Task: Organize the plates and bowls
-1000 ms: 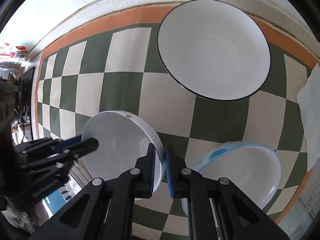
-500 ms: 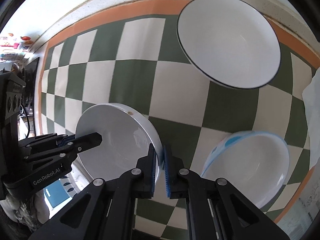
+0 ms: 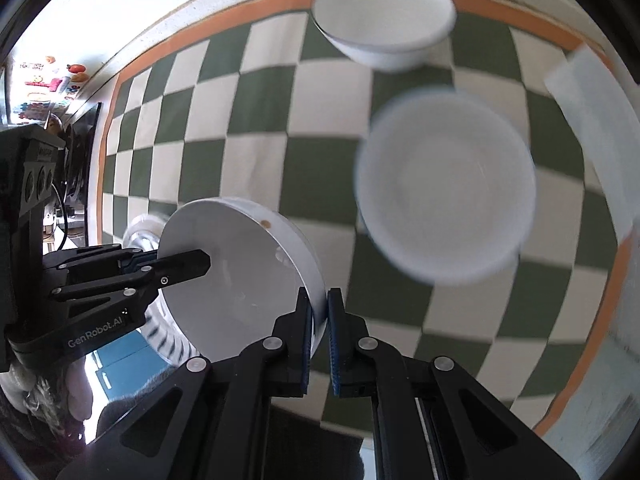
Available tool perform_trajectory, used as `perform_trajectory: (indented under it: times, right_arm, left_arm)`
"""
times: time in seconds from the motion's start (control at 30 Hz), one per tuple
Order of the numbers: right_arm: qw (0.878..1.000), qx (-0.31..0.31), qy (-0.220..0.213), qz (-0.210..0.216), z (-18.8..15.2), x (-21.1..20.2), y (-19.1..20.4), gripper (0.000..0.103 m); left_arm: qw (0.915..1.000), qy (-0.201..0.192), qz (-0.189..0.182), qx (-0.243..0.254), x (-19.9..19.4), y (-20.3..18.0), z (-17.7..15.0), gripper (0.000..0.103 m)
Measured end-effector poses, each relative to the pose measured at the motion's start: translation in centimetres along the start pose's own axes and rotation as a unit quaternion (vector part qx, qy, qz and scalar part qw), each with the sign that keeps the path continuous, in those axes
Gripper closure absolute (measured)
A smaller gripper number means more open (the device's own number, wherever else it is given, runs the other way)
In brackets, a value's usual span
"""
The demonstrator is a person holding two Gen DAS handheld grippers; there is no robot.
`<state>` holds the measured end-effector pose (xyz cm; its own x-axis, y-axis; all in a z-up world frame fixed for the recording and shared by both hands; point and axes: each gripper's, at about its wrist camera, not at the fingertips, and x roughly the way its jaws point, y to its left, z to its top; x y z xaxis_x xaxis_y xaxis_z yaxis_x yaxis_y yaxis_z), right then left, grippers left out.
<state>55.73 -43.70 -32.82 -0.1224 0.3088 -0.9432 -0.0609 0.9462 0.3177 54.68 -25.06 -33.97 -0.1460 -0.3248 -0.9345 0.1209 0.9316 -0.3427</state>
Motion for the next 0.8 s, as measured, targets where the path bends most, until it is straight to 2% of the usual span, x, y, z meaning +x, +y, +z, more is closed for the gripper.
perform_trajectory:
  times: [0.2,0.37,0.8]
  right_arm:
    - [1.000,0.027,0.017,0.002,-3.9,1.9,-3.0,0.094]
    - [0.999,0.041,0.031,0.010,-5.3,4.4,-4.4,0.094]
    - [0.999,0.034,0.037,0.003,-5.2,6.5,-3.1,0.094]
  left_arm:
    - [0.9995,0.032,0.007,0.003,3.6,-1.2,-1.4,0.094]
    - [0.9985,0.051,0.019,-0.006,5.8,-1.4,-1.5,0.094]
    - [0.9979,0.054,0.031,-0.015,6.4,-1.9,-1.9,0.094]
